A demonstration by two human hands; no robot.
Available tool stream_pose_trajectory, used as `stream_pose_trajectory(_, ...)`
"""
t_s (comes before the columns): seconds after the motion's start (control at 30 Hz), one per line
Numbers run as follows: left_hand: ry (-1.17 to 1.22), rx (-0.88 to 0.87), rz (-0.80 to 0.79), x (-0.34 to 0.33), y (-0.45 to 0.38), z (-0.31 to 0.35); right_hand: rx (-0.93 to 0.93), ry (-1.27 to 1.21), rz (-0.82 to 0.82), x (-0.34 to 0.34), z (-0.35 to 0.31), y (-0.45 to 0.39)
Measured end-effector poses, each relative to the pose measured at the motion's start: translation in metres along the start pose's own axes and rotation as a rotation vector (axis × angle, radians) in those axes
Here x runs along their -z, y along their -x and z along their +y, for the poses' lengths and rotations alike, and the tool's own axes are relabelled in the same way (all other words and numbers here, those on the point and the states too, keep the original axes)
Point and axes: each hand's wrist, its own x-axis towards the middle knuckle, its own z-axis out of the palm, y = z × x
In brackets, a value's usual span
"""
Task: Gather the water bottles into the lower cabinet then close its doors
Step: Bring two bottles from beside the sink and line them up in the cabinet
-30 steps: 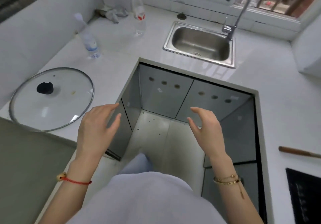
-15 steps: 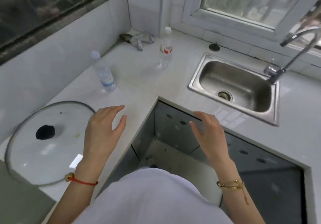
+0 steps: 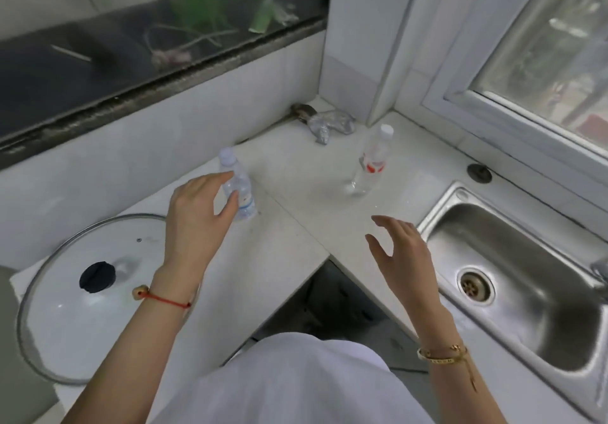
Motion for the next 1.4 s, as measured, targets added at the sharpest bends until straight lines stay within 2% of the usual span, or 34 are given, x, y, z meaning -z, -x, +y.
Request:
stream_pose_trajectory(0.13, -0.070, 0.059, 0.019, -0.026, -0.042, -0.015, 0.054, 0.011, -0.027, 0.000, 0.010, -0.044)
stream_pose_trajectory(0.3, -0.192, 0.174, -0.115, -0.054, -0.073, -0.025, 0.097, 0.008, -0.020, -0.002, 0.023, -0.089)
stream_pose_trajectory(0.4, -0.147, 0.243, -0.169, -0.062, -0.075, -0.029, 0.104, -0.002, 0.008, -0.003, 0.031, -0.115)
stream_pose_trajectory(0.57, -0.132, 0.281, -0.129, -0.066, -0.074, -0.030, 0.071, 0.019, 0.080, -0.007, 0.044, -0.165)
stream_pose_trajectory(0.8, -0.109, 0.303, -0.085, -0.074, -0.055, -0.007, 0.037, 0.040, 0.052, -0.022, 0.062, -0.223)
stream_pose_trajectory(1.03, -0.115, 0.306, -0.056, -0.069, -0.035, 0.020, 0.049, -0.074, 0.020, -0.033, 0.071, -0.233)
stream_pose_trajectory(1.4, -0.130, 0.431, 0.095, -0.032, 0.023, 0.063, 0.287, -0.239, -0.043, -0.024, 0.037, -0.170)
